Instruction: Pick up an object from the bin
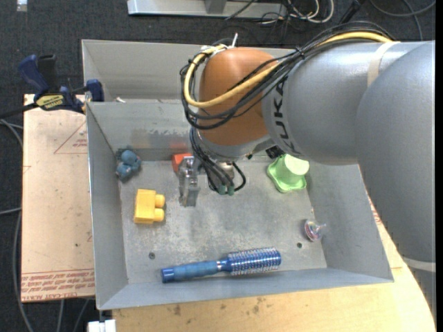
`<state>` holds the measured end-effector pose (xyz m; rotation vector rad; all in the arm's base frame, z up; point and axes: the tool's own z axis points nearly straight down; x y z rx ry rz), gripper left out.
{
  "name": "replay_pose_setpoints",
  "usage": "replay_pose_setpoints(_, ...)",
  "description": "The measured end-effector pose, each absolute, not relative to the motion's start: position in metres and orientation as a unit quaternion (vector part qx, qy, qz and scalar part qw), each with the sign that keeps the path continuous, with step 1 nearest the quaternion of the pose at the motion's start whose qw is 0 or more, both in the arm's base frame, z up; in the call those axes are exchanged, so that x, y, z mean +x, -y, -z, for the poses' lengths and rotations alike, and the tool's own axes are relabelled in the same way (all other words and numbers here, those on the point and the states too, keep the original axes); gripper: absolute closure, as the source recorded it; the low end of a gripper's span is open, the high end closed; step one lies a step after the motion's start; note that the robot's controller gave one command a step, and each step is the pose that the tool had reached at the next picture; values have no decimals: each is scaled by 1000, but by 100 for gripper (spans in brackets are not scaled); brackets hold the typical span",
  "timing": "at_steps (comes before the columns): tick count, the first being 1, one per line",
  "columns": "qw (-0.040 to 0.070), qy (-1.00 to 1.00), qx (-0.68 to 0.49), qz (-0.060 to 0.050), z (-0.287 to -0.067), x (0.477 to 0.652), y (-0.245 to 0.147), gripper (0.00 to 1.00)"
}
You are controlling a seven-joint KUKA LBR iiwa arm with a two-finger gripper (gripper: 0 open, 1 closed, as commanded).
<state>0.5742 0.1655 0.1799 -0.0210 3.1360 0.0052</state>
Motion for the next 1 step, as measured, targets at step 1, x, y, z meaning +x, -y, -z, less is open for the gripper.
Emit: replay_pose_setpoints(1,-1,-992,-124,0,-121,589,-175,100)
